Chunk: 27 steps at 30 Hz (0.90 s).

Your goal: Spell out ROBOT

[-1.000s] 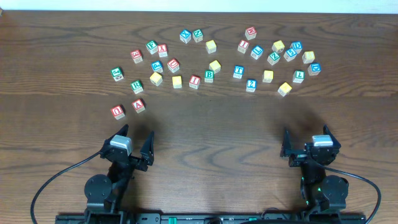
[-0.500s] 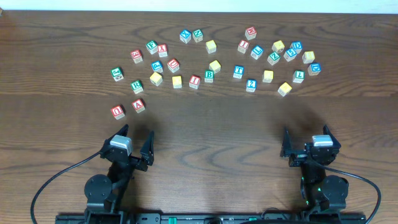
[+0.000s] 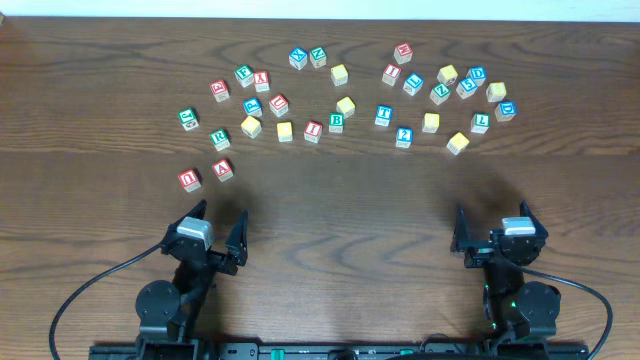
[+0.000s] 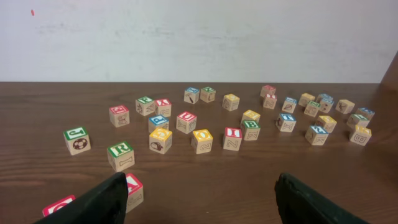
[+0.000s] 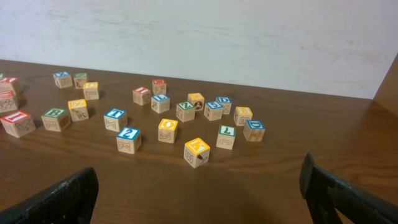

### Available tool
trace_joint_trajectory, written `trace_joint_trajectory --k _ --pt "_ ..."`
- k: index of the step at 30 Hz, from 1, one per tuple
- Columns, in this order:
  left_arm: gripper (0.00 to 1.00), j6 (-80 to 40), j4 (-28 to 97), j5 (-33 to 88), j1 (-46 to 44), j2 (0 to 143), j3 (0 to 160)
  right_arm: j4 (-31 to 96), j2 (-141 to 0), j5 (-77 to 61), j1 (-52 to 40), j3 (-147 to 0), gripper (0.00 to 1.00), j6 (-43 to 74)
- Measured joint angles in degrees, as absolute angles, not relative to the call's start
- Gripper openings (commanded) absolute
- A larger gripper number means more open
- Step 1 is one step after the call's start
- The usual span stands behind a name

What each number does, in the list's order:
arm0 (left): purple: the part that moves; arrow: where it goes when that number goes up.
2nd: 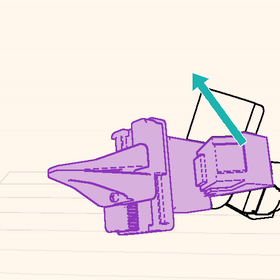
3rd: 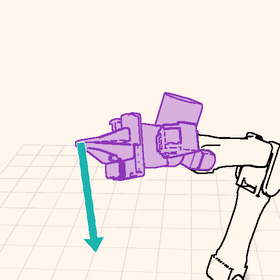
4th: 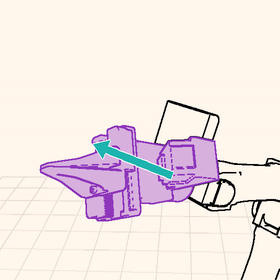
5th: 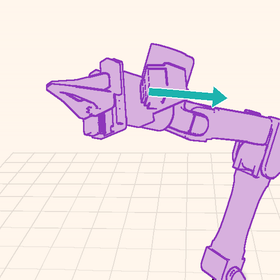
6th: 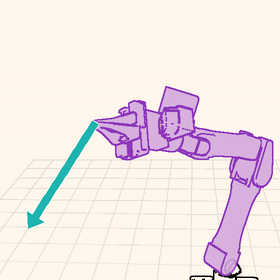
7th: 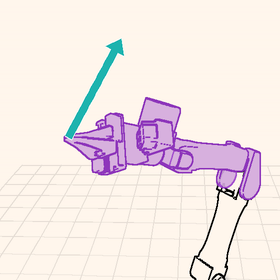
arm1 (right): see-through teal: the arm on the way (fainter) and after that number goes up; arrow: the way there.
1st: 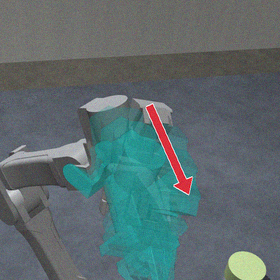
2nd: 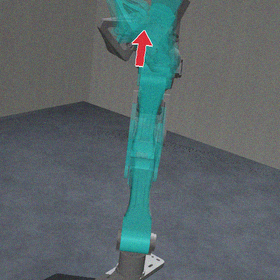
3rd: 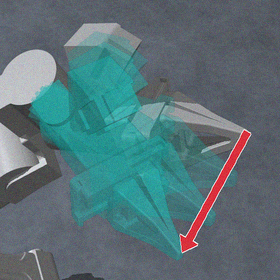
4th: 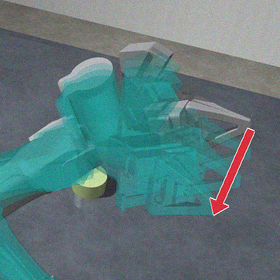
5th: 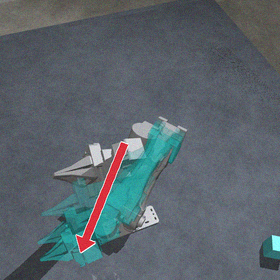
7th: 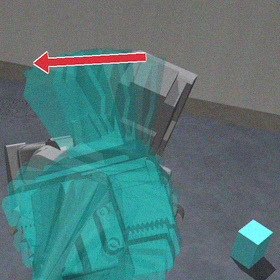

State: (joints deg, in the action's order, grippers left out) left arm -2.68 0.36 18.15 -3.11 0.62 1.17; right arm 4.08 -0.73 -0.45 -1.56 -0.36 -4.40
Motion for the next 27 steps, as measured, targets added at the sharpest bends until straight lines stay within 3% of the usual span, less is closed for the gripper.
trace_joint_trajectory --k 27 --pt "0.75 -5.6 2.7 17.2 -3.1 2.4 3.0 4.1 -0.7 -0.4 -1.6 -0.4 0.99 -4.4"
